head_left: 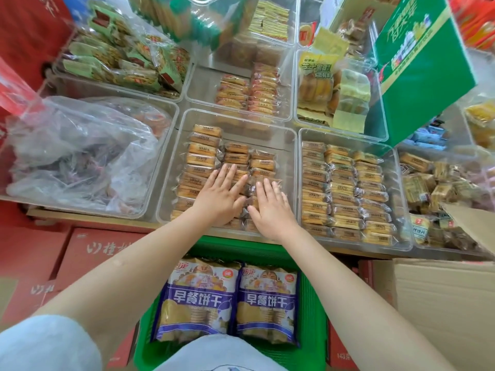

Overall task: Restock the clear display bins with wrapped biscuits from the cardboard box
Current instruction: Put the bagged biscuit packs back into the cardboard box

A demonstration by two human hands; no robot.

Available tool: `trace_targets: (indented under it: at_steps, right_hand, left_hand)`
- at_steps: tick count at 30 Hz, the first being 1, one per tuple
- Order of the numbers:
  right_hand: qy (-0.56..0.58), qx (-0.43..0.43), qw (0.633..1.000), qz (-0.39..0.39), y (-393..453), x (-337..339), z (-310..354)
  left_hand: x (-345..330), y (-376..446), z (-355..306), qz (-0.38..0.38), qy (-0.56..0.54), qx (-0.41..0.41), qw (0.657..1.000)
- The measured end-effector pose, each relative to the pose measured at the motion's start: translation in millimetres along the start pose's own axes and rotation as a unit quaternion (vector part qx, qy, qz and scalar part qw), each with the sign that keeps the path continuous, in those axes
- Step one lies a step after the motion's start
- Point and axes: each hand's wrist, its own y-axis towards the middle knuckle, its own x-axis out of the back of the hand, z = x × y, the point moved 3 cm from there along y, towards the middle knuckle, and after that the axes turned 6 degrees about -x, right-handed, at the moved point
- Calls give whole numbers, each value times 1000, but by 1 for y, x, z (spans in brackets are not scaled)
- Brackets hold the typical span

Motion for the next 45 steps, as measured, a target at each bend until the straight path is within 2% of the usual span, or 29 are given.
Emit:
trace_targets:
  at_steps: [4,6,8,11,16,20,23,26,29,31,33,36,38,41,43,45]
  right_hand:
    - [86,10,995,56,-44,25,-9]
    - [167,27,984,54,-74,41,-22]
    - [202,46,978,13,-103,65,-41]
    - [224,62,967,-101,-137,103,-86]
    - [298,64,910,-280,-211,139,-189]
    - [355,21,871,-339,-270,132,-298]
    - [386,-50,854,-345,-296,114,-406]
    - [362,-134,877,-285,-294,87,-498]
    - [315,-198,915,-158,-269,55,-561]
    - [260,-199,943,-53,-245,31,-579]
    - [188,-175,966,33,-225,5,-576]
    - [124,-131,975,127,-208,-36,-556]
    - [73,-153,973,155,-205,-58,-543]
    - [-31,-178,976,124,-203,-72,-533]
    - [-39,-187,976,103,-202,-72,-537]
    - [0,-201,974,105,-203,-72,-545]
  left_hand:
    - [20,-27,-29,29,-40,47,998]
    - [31,-54,-54,27,-123,54,991]
    - [39,-80,-83,-31,-208,55,976]
    - [53,-97,-143,-115,-254,40,959]
    - [51,-79,-288,-127,-321,-49,937]
    - [53,-75,-414,-222,-306,-128,917]
    - [49,-66,-513,-260,-228,-207,915]
    - [32,-38,-580,-189,-186,-213,940]
    - [9,-7,-602,-79,-125,-147,978]
    - [-2,1,-598,-36,-71,-112,991]
    - [-7,2,-590,-35,-50,-87,994]
    - [-9,3,-585,-33,-24,-69,997]
    - [-9,4,-586,-34,-18,-62,997]
    - [-9,5,-587,-40,-13,-47,998]
    - [-9,4,-585,-45,-16,-42,998]
    - [-9,4,-583,-53,-22,-42,997]
